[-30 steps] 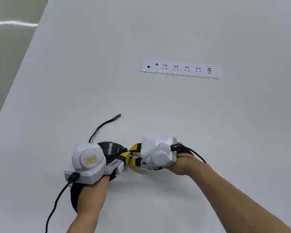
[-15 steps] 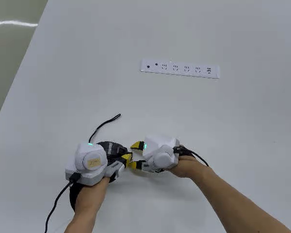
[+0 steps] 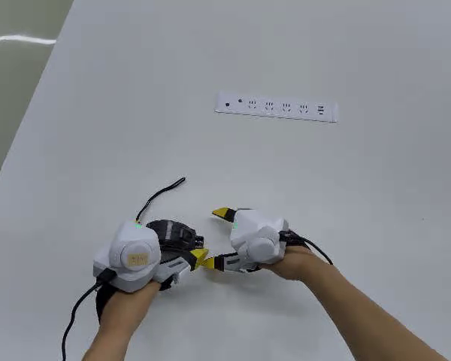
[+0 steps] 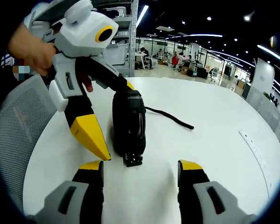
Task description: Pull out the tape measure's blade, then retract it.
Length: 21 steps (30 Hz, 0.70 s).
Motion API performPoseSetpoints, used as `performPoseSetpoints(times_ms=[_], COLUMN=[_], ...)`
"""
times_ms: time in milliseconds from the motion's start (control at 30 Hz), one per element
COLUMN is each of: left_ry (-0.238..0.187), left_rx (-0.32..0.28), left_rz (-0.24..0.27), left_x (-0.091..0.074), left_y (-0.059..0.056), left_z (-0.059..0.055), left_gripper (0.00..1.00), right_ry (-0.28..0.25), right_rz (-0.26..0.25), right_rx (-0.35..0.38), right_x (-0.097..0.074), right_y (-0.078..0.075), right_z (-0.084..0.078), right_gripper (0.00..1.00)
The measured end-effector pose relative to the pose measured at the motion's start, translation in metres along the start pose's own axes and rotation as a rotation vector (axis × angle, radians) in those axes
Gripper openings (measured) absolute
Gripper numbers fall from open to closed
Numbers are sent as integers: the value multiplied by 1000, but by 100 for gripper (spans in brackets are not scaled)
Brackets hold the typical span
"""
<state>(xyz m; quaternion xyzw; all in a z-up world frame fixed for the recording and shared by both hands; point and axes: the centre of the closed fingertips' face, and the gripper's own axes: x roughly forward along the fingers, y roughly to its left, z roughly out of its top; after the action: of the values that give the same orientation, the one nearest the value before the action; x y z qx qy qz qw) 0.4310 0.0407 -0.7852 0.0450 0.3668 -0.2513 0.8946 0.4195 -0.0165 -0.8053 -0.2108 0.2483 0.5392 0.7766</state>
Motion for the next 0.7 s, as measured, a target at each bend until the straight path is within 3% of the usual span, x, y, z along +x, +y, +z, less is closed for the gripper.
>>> performPoseSetpoints(times_ms=[333,700], left_ry=[-7,-22], left_rx=[71,116], left_rz=[-98,-139], left_x=[-5,-15], left_y=[-2,3], left_z=[-2,-6], left_gripper=[100,100], right_ry=[-20,-44], right_rz=[-39,-88], right_rx=[75,144], right_x=[-15,-35], right_y=[-3,-5], right_z=[0,-4], right_gripper=[81,90])
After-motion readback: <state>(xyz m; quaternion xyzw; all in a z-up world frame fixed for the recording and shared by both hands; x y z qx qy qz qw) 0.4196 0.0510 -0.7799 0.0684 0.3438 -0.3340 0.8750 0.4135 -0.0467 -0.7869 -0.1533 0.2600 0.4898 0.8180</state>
